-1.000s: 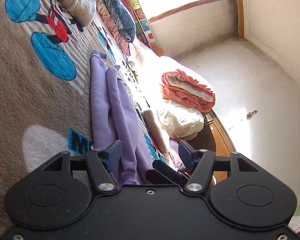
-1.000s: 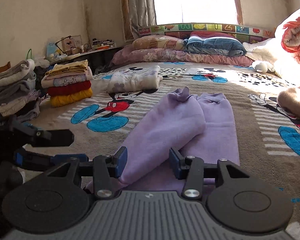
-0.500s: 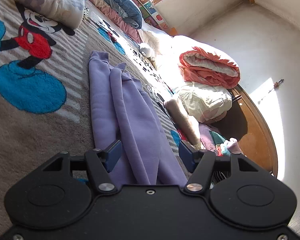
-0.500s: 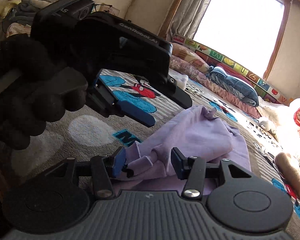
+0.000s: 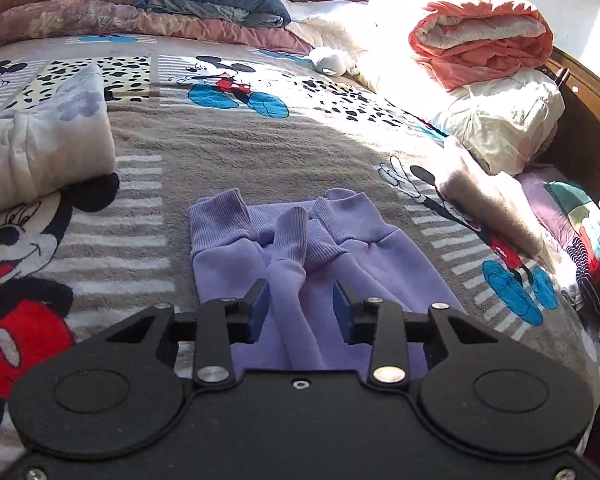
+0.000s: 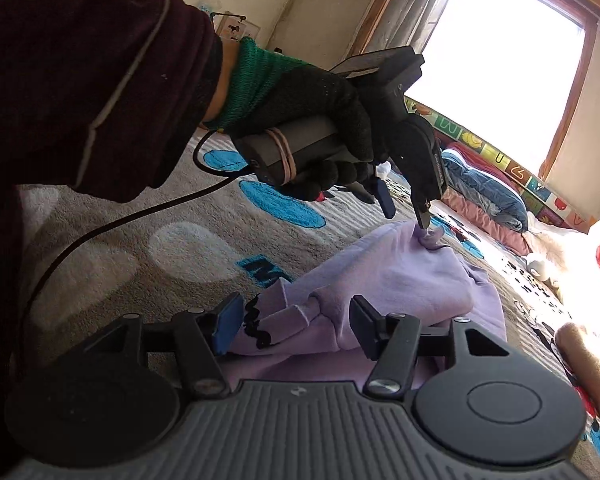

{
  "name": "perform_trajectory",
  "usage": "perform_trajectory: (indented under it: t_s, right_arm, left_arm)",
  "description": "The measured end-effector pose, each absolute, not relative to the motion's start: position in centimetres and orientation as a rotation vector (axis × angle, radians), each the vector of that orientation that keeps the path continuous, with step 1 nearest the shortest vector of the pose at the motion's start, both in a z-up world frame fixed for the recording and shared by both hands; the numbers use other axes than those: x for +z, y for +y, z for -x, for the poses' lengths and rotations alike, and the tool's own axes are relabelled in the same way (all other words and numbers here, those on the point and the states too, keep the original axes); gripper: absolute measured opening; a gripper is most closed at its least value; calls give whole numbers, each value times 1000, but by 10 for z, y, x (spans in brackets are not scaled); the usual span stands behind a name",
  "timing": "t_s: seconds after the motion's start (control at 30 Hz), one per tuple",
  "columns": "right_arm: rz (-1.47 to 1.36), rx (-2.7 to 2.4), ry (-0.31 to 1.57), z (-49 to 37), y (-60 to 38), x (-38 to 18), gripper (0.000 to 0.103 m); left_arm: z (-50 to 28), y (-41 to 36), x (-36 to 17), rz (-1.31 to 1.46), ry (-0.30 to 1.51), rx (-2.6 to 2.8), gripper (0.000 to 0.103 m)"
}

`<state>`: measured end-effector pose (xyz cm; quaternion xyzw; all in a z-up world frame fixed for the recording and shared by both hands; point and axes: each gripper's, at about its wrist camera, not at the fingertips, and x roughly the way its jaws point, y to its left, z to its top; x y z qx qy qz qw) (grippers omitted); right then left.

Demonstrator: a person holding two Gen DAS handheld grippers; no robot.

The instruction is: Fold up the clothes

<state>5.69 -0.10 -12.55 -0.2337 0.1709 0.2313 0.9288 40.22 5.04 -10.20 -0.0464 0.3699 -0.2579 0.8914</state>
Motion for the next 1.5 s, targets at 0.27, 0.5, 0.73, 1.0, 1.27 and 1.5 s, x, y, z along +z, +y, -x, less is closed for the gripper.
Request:
perform_trajectory:
  t_s: [0.27,0.5,0.73,1.0,1.27,1.5]
  right_arm:
    - [452,489,352,-61,-6,-128,64]
    - [439,494,355,-64,-8,-130,65]
    - [452,491,351,-63,-6,-130,65]
    - [483,482,338,-61,-2,-131,65]
    - [507,471,339,-65,1,-132,70]
    - [533,477,333,-66,2,-132,71]
  left_arm:
    - [-442,77,-123,437,820,-605,12]
    - [-452,137,-177,922,889,-510,11]
    - [-449,148,-165,977,857,-510,28]
    - [-448,106,-133,580,841,-548,3]
    - [-451,118,-127,656,785,-577,0]
    - [-449,126,-126,661,780,-579,60]
